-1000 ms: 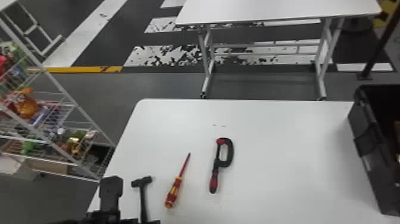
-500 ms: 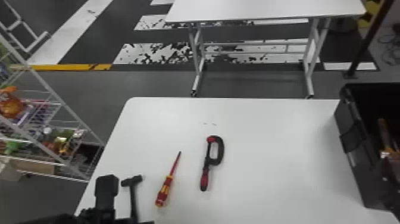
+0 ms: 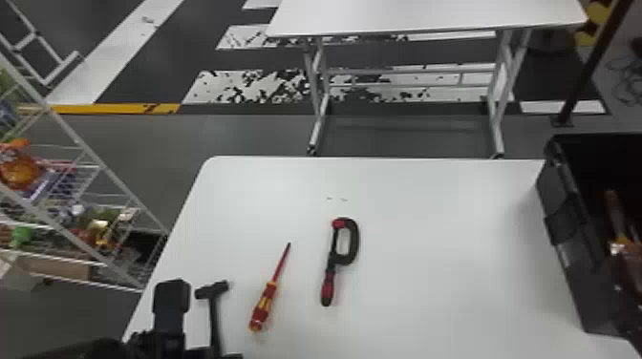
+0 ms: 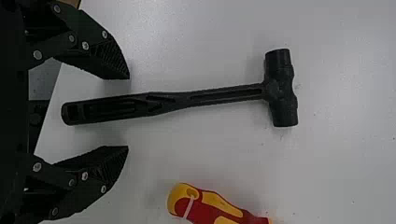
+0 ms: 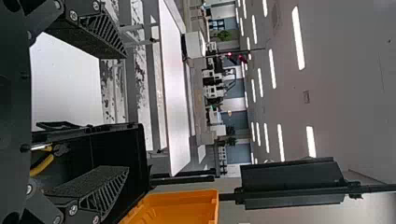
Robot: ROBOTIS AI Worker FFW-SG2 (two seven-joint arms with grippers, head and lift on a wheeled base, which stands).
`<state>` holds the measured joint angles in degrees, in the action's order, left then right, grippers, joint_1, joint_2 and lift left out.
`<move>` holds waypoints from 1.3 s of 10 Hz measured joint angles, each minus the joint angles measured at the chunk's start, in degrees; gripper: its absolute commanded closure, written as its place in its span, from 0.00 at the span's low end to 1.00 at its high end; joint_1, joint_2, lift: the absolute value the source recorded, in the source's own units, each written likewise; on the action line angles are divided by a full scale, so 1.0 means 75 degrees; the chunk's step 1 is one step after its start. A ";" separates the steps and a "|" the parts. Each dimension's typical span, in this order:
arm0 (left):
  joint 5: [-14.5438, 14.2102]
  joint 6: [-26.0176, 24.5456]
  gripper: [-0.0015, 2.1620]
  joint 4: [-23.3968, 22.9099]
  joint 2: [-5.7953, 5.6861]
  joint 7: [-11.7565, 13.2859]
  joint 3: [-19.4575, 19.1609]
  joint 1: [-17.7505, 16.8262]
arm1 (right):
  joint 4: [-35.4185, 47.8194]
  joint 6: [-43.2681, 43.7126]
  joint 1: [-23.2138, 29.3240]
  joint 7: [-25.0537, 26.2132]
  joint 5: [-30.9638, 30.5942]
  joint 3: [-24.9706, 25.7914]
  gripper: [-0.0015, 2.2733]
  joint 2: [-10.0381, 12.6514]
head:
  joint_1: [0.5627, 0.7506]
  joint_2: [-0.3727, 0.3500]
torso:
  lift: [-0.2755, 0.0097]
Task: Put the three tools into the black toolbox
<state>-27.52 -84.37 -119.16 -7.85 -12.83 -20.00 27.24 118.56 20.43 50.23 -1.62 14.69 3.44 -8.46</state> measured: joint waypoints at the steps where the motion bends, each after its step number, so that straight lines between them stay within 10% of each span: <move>1: 0.0000 0.0006 0.87 0.0066 0.0001 -0.0020 0.0003 -0.0026 | 0.0000 0.0000 0.0004 0.0002 0.0019 0.0016 0.07 0.0002 | 0.70 0.76 | 0.79; 13: -0.0270 -0.0004 0.99 -0.1207 0.0191 -0.0835 -0.0135 0.0547 | -0.0023 -0.0154 -0.0097 0.0005 0.0144 -0.0022 0.07 0.0052 | 0.70 0.78 | 0.79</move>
<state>-29.54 -84.41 -128.21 -6.42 -19.09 -21.01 31.35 118.39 19.28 49.50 -1.58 15.77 3.28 -8.07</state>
